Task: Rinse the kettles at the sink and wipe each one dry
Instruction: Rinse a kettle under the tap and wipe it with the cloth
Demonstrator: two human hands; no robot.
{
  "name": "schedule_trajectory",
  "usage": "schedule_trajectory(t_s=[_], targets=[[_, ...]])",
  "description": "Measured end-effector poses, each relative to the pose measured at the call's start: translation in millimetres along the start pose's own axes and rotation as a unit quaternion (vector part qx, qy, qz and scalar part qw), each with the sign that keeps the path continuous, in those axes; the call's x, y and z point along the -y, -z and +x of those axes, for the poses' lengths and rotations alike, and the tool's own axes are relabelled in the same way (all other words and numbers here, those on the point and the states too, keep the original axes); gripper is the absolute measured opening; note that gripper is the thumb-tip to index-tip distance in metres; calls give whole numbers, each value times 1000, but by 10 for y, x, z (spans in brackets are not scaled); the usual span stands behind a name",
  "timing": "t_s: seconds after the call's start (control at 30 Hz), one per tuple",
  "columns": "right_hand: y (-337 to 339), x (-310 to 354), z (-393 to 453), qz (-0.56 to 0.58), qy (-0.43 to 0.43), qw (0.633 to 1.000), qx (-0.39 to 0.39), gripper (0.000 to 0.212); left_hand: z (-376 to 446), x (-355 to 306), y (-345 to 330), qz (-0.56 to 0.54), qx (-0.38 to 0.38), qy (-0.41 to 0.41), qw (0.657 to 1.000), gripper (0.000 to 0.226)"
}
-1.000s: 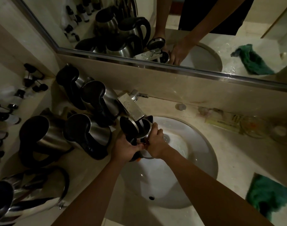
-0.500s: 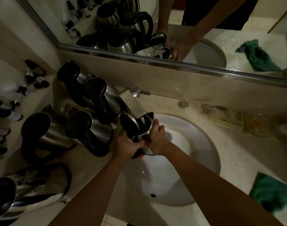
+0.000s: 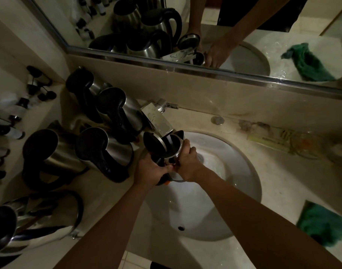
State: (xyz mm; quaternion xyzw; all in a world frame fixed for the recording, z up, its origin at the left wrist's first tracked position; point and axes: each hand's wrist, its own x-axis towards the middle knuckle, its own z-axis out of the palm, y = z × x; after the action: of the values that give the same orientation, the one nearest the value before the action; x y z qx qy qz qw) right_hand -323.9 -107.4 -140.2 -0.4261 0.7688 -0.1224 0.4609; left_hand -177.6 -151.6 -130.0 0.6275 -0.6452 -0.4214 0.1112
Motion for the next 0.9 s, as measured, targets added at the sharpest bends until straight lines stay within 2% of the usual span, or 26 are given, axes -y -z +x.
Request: schedule_trajectory(t_s=[0.3,0.9], targets=[[34,50,-7,-10,-2,1000,12,129,14,4,13,2,-26,-7,1000,83],[17,-49,11,11,-4,1000,8,122,16,51,-63,0,-17,0,1000,76]])
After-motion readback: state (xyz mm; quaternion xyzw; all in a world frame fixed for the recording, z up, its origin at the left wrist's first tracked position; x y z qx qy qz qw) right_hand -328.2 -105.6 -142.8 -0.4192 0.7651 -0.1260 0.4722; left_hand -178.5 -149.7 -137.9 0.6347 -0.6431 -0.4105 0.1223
